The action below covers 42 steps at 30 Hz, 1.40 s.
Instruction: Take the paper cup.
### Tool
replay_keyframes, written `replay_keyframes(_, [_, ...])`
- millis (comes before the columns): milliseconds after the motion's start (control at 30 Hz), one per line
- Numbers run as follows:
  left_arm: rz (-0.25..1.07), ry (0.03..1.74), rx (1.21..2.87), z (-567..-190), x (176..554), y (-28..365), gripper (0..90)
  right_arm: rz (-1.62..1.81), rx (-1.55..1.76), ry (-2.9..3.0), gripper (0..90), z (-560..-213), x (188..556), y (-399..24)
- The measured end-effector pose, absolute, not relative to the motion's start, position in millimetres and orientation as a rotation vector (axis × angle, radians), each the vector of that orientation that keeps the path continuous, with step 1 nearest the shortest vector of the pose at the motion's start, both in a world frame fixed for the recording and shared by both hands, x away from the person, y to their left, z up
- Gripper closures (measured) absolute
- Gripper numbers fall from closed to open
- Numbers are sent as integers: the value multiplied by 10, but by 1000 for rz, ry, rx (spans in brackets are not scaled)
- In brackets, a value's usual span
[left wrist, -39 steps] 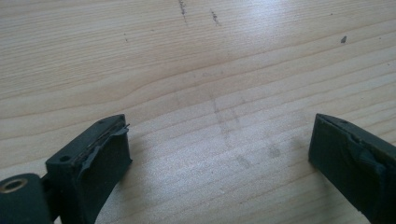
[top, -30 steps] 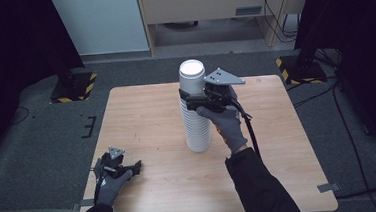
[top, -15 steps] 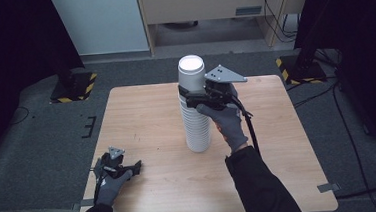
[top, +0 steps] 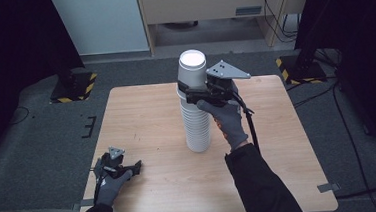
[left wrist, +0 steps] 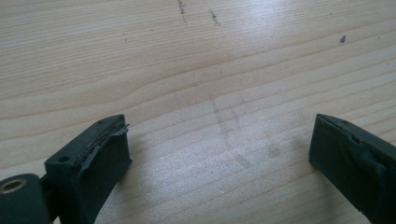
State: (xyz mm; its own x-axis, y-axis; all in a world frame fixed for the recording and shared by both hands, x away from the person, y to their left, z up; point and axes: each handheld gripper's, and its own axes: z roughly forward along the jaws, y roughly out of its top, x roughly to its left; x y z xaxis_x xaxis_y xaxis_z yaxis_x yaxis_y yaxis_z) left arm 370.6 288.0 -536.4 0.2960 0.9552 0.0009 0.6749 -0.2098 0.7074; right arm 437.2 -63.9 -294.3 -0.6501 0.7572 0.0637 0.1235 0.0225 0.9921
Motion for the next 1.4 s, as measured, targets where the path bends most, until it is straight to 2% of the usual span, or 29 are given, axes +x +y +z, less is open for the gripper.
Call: replay_keyframes(1400, [602,1449,1967,-5364,3706,2880,42,1861,864,1655,144,-2568,4237,-883])
